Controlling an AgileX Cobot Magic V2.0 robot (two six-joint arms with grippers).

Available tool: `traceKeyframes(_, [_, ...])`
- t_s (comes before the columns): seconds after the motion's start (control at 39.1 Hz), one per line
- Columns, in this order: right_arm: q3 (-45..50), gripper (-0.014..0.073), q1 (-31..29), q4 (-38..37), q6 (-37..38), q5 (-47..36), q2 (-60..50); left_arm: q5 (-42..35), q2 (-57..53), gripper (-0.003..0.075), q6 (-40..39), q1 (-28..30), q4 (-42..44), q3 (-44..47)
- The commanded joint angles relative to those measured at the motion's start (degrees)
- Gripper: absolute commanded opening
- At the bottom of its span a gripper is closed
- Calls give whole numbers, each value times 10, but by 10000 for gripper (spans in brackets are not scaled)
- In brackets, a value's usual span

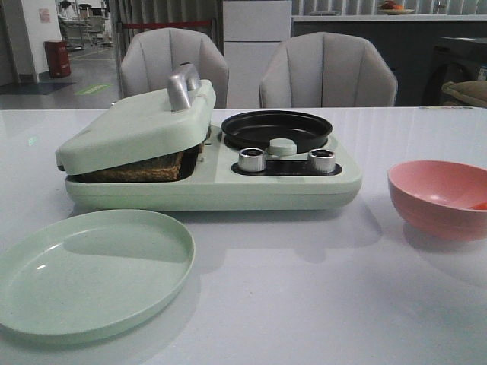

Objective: Make breakfast with bread and shrimp

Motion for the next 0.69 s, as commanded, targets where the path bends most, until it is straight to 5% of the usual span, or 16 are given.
traceKeyframes(0.0, [-51, 571, -10, -10, 2, -27, 55, -46, 6, 512, -5, -4, -1, -15])
traceKeyframes(0.31, [-133, 549, -138, 8, -37, 7, 163, -44, 6, 512, -5, -4, -2, -15])
traceKeyframes(0.66, [-204, 496, -306, 181, -195, 63, 291, -43, 6, 512, -5, -4, -2, -15])
